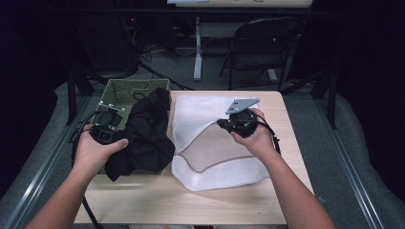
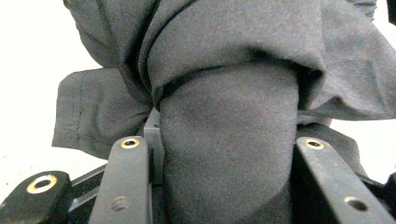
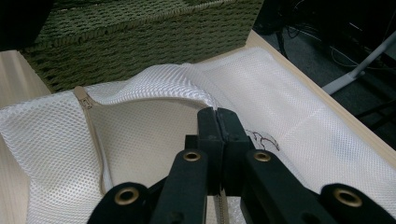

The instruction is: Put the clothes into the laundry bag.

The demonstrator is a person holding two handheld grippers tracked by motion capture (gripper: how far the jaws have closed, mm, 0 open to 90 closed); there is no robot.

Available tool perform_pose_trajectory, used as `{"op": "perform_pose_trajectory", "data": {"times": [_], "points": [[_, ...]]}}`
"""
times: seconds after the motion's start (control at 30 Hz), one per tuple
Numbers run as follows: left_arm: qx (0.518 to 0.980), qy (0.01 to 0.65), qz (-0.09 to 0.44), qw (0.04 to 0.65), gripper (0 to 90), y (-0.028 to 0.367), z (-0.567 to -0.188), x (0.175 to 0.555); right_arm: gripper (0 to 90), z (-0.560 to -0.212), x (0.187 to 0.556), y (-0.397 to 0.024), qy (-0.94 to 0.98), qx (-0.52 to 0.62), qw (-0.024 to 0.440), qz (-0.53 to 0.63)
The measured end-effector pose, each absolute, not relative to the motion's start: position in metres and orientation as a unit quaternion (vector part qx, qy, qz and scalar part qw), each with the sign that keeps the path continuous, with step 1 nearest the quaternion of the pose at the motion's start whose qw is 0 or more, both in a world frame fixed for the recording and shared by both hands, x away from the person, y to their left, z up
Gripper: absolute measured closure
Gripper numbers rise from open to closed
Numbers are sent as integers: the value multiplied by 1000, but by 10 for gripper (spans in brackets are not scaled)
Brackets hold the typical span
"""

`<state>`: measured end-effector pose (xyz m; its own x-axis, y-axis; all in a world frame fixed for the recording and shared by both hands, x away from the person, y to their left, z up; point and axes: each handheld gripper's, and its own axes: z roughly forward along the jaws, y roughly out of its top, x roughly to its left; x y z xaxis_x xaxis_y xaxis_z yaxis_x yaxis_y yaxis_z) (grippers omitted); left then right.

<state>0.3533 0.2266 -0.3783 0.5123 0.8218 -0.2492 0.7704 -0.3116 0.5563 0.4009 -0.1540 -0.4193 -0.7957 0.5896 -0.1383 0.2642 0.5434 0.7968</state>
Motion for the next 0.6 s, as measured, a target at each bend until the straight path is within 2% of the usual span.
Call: {"op": "perform_pose_trajectory", "data": {"times": [0.6], "points": [[836, 445, 26, 320, 569, 198, -385, 335, 895, -422, 404, -154, 859, 253, 187, 405]]}}
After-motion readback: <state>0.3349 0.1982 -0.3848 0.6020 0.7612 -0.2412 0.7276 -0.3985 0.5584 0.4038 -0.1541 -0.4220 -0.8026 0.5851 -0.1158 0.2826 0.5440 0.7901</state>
